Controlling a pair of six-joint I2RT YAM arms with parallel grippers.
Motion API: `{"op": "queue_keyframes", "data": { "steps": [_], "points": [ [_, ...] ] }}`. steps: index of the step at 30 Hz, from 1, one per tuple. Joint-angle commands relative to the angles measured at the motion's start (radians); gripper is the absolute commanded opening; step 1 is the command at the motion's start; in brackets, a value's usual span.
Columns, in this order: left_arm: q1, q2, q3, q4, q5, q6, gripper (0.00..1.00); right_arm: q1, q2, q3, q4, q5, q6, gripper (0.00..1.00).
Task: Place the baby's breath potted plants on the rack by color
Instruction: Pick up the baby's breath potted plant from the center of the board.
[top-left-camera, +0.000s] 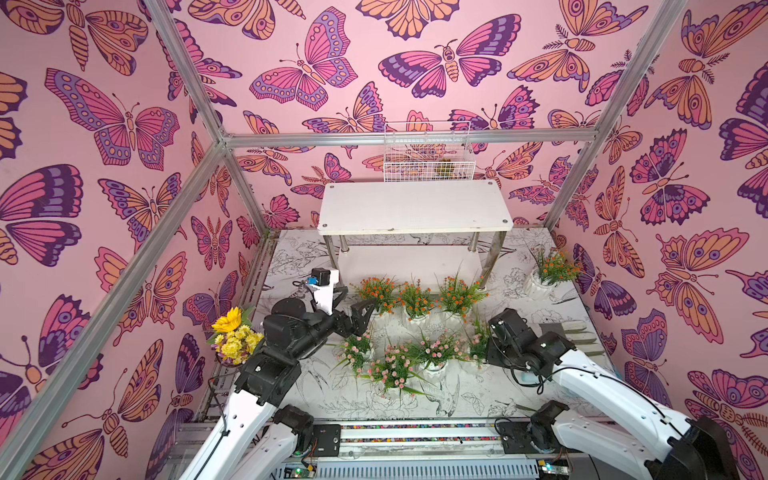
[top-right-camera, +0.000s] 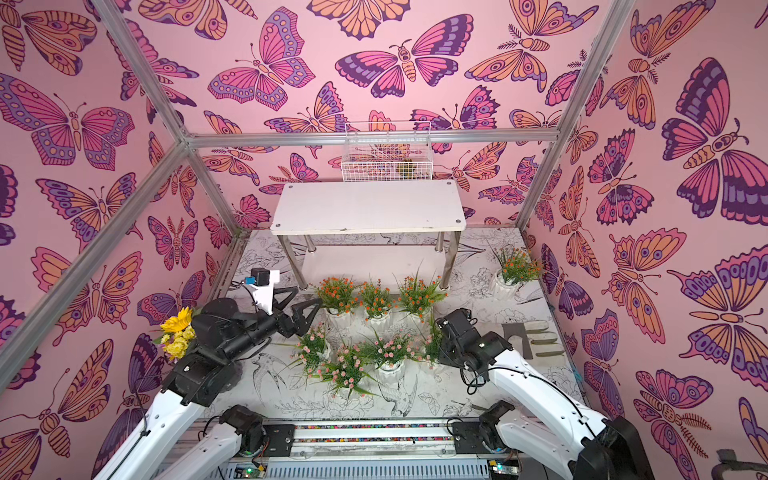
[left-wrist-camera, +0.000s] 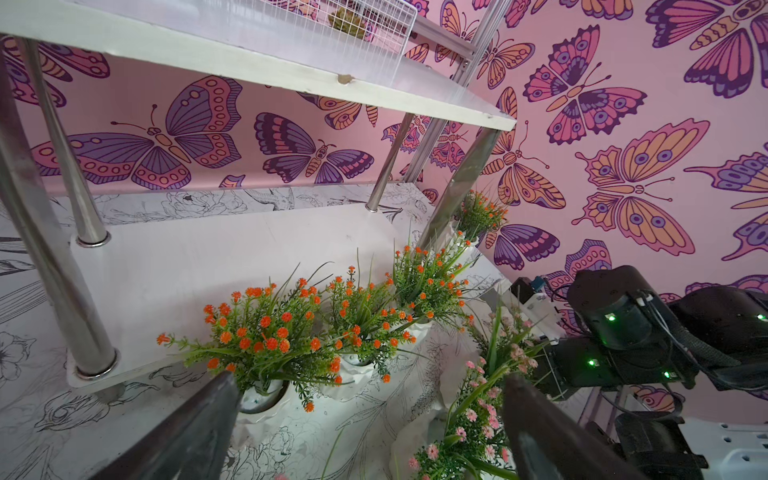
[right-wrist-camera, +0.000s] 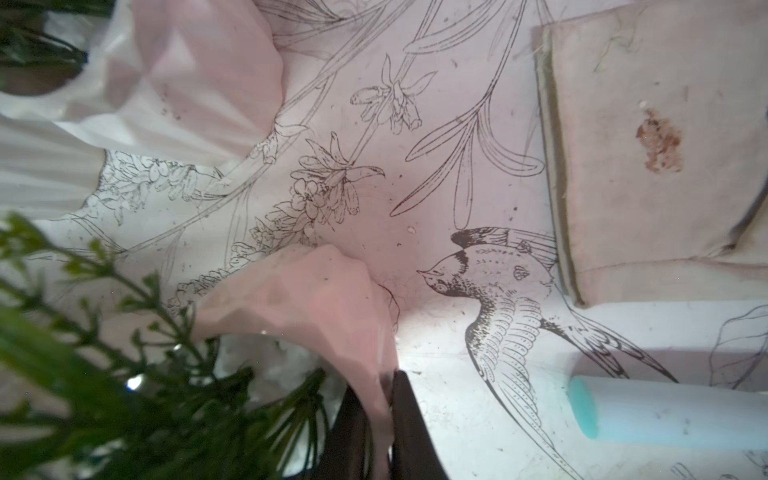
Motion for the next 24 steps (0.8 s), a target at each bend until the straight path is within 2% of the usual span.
{"op": "queue_keyframes", "data": {
  "steps": [1, 9, 16, 24],
  "points": [
    [-0.006, -0.005, -0.018, 0.037, 0.032, -0.013, 0.99, 0.006, 0.009, -0.004, -0.021, 0.005, -0.012, 0.05],
    [-0.009, 0.023, -0.011, 0.046, 0.034, -0.008, 0.99, 0.006, -0.013, 0.062, -0.101, 0.045, -0.05, 0.01],
    [-0.018, 0.03, -0.002, 0.048, 0.053, 0.023, 0.99, 0.006, -0.009, 0.2, -0.236, 0.097, -0.103, 0.0],
    [-0.028, 0.039, -0.008, 0.06, 0.085, 0.057, 0.99, 0.006, 0.035, 0.346, -0.299, 0.098, -0.162, 0.0]
  ]
}}
